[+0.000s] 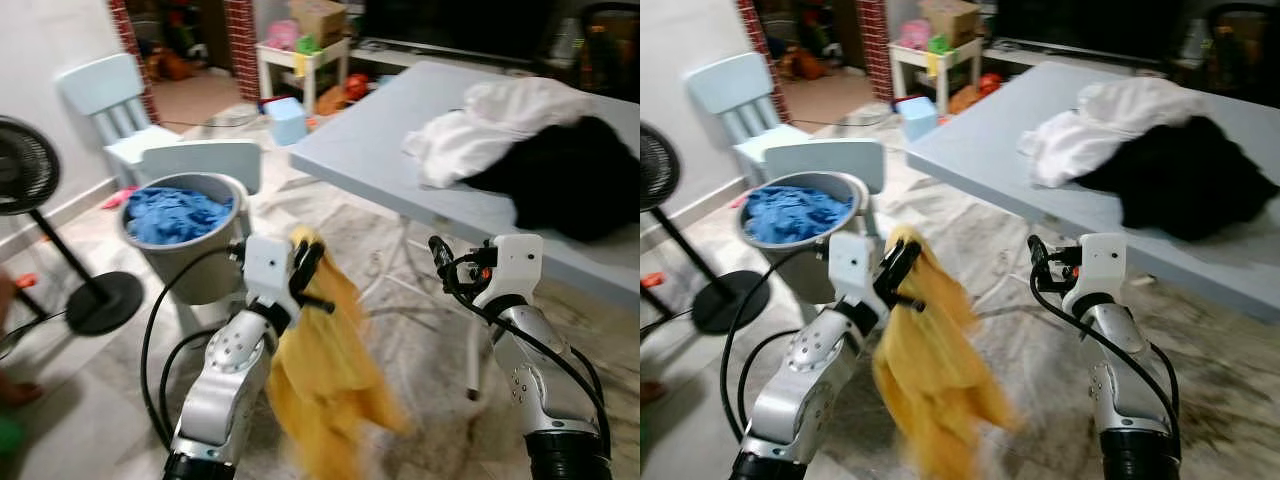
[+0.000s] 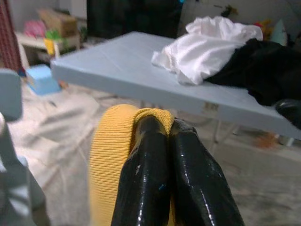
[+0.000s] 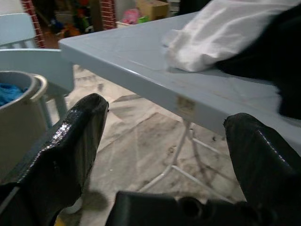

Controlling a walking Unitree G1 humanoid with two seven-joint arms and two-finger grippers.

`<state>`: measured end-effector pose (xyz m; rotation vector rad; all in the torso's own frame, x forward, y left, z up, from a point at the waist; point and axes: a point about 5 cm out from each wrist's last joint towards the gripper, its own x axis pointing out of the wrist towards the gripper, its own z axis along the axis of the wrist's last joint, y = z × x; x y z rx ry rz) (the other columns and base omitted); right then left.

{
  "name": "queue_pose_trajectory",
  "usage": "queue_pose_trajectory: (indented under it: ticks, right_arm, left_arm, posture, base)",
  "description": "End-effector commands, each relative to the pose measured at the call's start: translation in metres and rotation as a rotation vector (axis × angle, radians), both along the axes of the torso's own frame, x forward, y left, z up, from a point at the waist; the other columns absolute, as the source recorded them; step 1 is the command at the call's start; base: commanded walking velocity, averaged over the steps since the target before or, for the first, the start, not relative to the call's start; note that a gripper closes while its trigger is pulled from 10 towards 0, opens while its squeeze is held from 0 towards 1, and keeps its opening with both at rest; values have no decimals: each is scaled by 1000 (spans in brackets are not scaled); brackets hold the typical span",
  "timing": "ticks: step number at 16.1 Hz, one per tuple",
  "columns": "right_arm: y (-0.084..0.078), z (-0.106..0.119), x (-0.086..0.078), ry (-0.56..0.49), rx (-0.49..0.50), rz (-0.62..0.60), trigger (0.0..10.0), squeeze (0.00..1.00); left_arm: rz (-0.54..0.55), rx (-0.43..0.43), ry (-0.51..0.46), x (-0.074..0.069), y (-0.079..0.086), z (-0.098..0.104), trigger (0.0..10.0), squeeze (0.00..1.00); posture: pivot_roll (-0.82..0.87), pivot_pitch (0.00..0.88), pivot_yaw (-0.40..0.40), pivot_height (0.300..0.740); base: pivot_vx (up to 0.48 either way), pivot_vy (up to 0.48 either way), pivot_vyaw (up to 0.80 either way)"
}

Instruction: Hang hanger

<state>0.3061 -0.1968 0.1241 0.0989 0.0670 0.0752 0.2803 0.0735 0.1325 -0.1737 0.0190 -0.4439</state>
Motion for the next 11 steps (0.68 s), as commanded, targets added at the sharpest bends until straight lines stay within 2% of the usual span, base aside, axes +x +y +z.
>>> queue_pose_trajectory:
  ticks: [1, 5, 8, 11]
  right_arm:
    - [1, 6, 1, -20, -1, 0, 10000, 0]
    - [2, 5, 3, -19, -1, -7, 10000, 0]
    - [-1, 5, 2, -21, -2, -13, 10000, 0]
    - [-1, 6, 2, -23, -4, -13, 10000, 0]
  left_arm:
    - [9, -40, -15, 2, 3, 9, 10000, 0]
    - [27, -66, 30, 6, 7, 7, 10000, 0]
    - [25, -73, 44, 7, 7, 7, 10000, 0]
    - [34, -88, 59, 9, 9, 6, 10000, 0]
  posture:
    - [-141, 0, 6, 740]
    - [-142, 0, 7, 740]
    - [-145, 0, 10, 740]
    - [-147, 0, 7, 740]
  base:
    - [0, 0, -800]
    - [0, 0, -762]
    - [0, 270, 0]
    - [0, 418, 0]
